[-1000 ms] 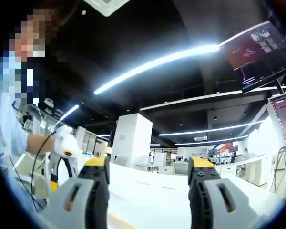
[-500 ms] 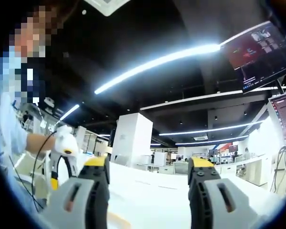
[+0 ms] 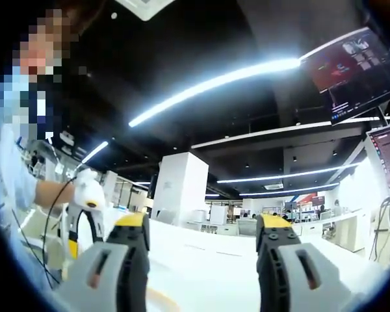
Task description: Snap each plastic latch of the storage box into its locked position after aligning the lid with the box until every specified latch is closed and the lid sits flush.
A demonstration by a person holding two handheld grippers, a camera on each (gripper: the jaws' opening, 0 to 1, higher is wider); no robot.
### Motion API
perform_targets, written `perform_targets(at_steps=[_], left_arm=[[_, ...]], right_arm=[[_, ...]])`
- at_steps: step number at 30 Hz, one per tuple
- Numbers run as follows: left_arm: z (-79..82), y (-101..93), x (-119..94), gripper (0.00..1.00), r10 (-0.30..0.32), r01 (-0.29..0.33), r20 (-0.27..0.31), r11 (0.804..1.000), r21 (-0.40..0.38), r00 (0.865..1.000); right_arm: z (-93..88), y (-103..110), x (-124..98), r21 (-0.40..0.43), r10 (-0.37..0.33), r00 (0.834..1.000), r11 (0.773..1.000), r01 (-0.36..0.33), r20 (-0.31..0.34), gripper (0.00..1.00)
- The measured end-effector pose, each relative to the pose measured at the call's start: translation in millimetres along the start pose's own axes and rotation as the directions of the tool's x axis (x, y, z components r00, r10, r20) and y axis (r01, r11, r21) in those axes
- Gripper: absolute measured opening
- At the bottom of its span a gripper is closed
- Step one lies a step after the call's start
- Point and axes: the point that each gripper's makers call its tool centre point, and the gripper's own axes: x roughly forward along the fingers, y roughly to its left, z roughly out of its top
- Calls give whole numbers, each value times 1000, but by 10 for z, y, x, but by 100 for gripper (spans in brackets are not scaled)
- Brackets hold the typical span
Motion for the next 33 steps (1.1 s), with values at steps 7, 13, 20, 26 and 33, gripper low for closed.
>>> perform_targets(at_steps=[7, 13, 20, 26, 33], left_arm=[[-46, 30, -23, 38, 1, -1, 1, 1000, -3, 1000], [-113, 46, -70, 38, 1, -1, 5, 1000, -7, 1000], [-150, 28, -115, 38, 5, -5, 18, 1000, -13, 1000], [-205, 24, -171, 38, 9, -8, 32, 1000, -24, 999], [-261, 19, -234, 38, 14, -13, 31, 999, -29, 999]], right_arm=[[-32, 2, 17, 0, 4, 1000, 1000, -4, -6, 66], [-79, -9, 31, -3, -2, 1000, 1000, 1, -20, 66], [-93, 0, 44, -12, -2, 1000, 1000, 1, -30, 66], [-95, -10, 49, -16, -6, 999, 1000, 5, -37, 66], [-106, -22, 50, -21, -8, 999, 1000, 7, -48, 66]])
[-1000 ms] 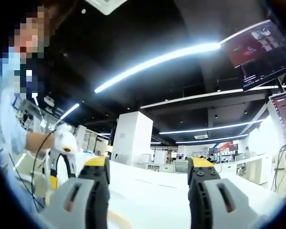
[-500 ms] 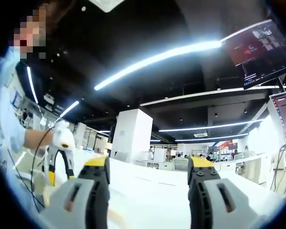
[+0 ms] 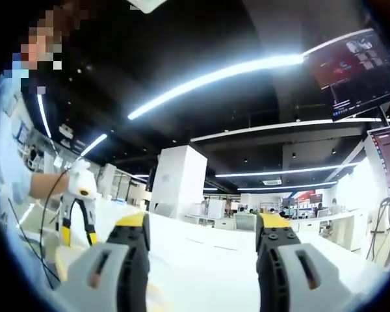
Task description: Snap each plastic latch of the storage box into its locked position after aligning the lid with the box until every specified latch is closed and the lid sits flush.
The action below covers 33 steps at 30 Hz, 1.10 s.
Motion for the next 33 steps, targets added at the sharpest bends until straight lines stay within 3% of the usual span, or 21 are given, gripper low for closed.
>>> perform_targets(at_steps=[33], left_arm=[[-339, 61, -227, 38, 5, -5, -49, 1000, -7, 999]], right_arm=[[-77, 50, 19, -29, 25, 999, 999, -26, -36, 65]])
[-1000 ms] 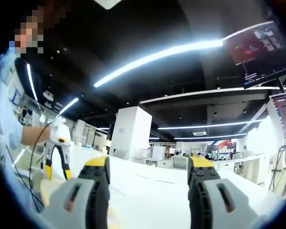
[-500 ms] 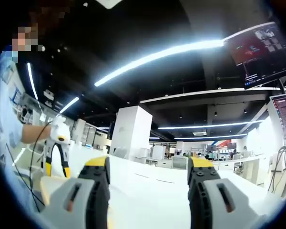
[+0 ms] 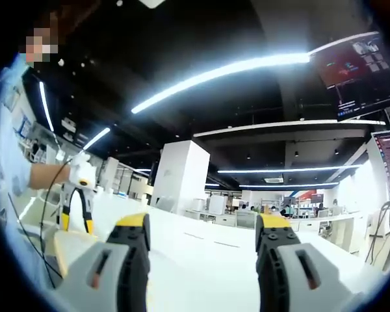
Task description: Snap each plastic latch of the storage box into its locked position after aligning the lid with the box until every specified latch is closed and the lid sits flush.
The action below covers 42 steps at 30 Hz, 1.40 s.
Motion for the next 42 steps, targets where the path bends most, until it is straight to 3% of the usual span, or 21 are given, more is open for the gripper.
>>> perform_targets(at_steps=[10, 19, 34, 36, 40, 42], left_arm=[[-81, 6, -20, 38, 0, 0, -2, 1000, -3, 1000], [-165, -8, -74, 38, -2, 2, -8, 1000, -3, 1000], [-238, -53, -121, 38, -6, 6, -16, 1000, -10, 1000], [-243, -60, -119, 38, -7, 7, -17, 1000, -10, 1000], [-254, -65, -125, 38, -10, 10, -18, 1000, -10, 1000], [-256, -64, -127, 38, -11, 11, -19, 1000, -10, 1000]], right_arm=[[-66, 86, 34, -33, 28, 999, 999, -29, -28, 65], [-219, 195, 105, -92, 54, 994, 994, -63, -100, 65], [-315, 293, 149, -91, 94, 986, 990, -107, -136, 65], [-368, 341, 157, -86, 119, 980, 987, -134, -157, 64], [-599, 556, 131, -81, 225, 937, 964, -255, -268, 62], [-649, 607, 150, -80, 240, 928, 959, -273, -285, 62]])
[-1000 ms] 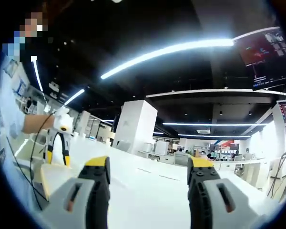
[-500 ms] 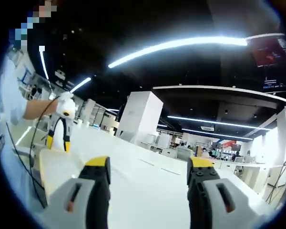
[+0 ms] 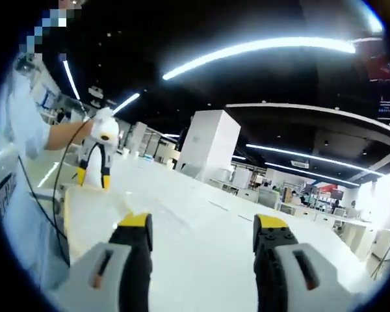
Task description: Snap each plastic latch of the storage box into its locked position after aligning the lid with the box until every specified latch is closed and the lid sits flush.
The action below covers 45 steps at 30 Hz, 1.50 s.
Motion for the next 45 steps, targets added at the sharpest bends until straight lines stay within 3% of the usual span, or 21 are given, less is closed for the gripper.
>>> perform_targets(at_steps=[5, 19, 24, 35, 45], left_arm=[[1, -33, 20, 38, -1, 1, -5, 1000, 3, 1000], [-67, 1, -66, 38, 2, -2, -15, 1000, -6, 1000], [-93, 8, -85, 38, 2, -2, -28, 1000, -6, 1000], [-129, 84, -124, 38, -16, 16, -35, 1000, -8, 999], [-158, 68, -137, 38, -36, 36, -66, 999, -6, 997]], right_arm=[[0, 176, 33, 23, 87, 996, 996, -87, 6, 64], [74, 217, -25, 56, 124, 991, 990, -127, 49, 70], [114, 330, 4, 94, 184, 980, 977, -190, 75, 82], [-22, 530, 84, 62, 281, 959, 957, -283, 28, 83], [-4, 671, 37, 31, 338, 941, 940, -339, 28, 84]])
